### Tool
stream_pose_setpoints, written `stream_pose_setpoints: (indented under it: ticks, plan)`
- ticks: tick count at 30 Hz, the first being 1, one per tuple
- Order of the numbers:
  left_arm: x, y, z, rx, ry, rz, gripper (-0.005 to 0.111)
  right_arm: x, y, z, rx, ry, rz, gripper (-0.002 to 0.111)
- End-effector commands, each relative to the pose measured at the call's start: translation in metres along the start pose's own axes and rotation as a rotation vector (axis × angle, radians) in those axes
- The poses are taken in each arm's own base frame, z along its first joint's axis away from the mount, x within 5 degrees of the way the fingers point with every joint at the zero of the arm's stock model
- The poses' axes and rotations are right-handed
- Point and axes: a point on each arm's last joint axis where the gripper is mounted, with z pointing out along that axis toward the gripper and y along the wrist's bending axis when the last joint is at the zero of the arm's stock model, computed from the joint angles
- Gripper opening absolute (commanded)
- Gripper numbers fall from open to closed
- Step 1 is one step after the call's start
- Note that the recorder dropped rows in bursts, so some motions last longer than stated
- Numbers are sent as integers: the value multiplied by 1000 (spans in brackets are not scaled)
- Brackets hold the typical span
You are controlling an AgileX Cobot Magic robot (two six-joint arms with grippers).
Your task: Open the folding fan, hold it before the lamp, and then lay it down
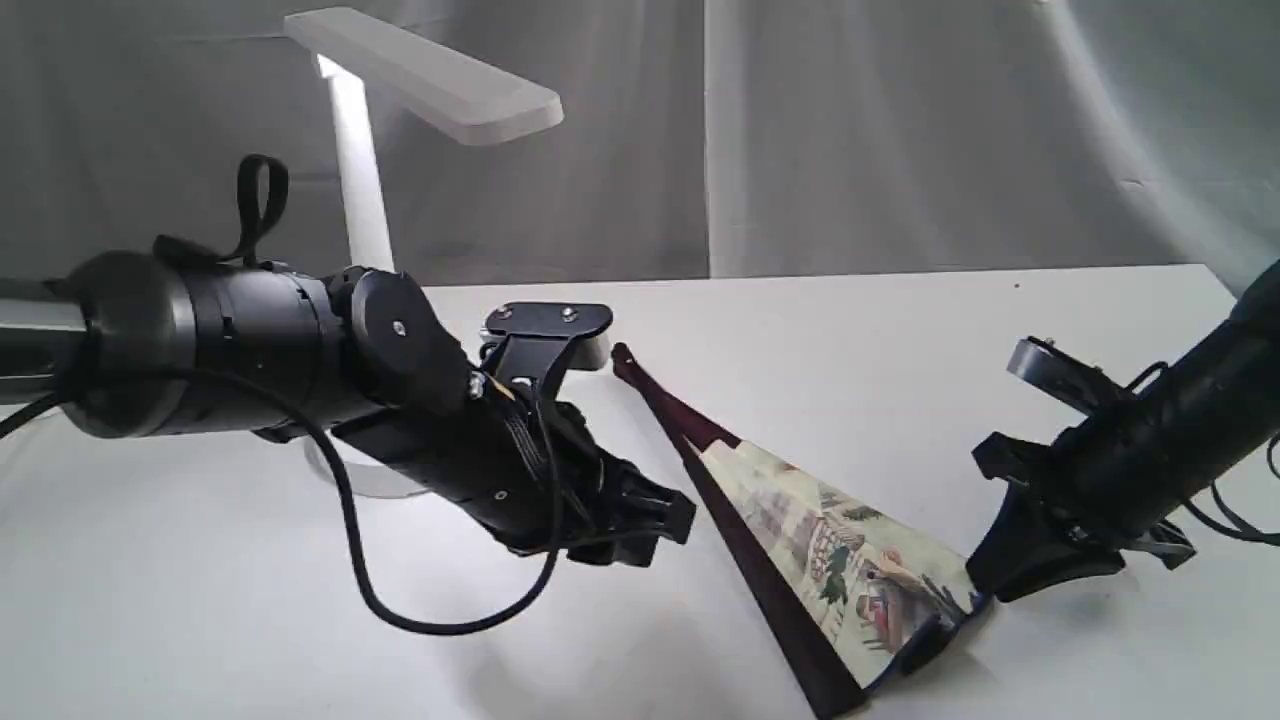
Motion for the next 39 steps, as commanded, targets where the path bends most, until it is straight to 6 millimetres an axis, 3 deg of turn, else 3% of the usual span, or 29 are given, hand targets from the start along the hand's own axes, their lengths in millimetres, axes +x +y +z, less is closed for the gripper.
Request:
stream_pose_setpoints:
  ticks: [1,8,15,23,39]
  plan:
    - [-2,4,-2,-11,-5,-19,37,3,4,-2,-20,22,-33,0]
    - [-6,14,-5,-26,-25,-38,37,5,22,-24,-41,-5,-74,0]
    - [-12,12,-5,-3,-99,-122,37,8,43,-43,-115,-44,-123,0]
    - [-12,11,-5,7,-99,-94,37,5,61,-61,-175,-138,-138,0]
    - [-19,15,-6,-36,-173,-24,37,-3,77,-70,-322,-245,-59,0]
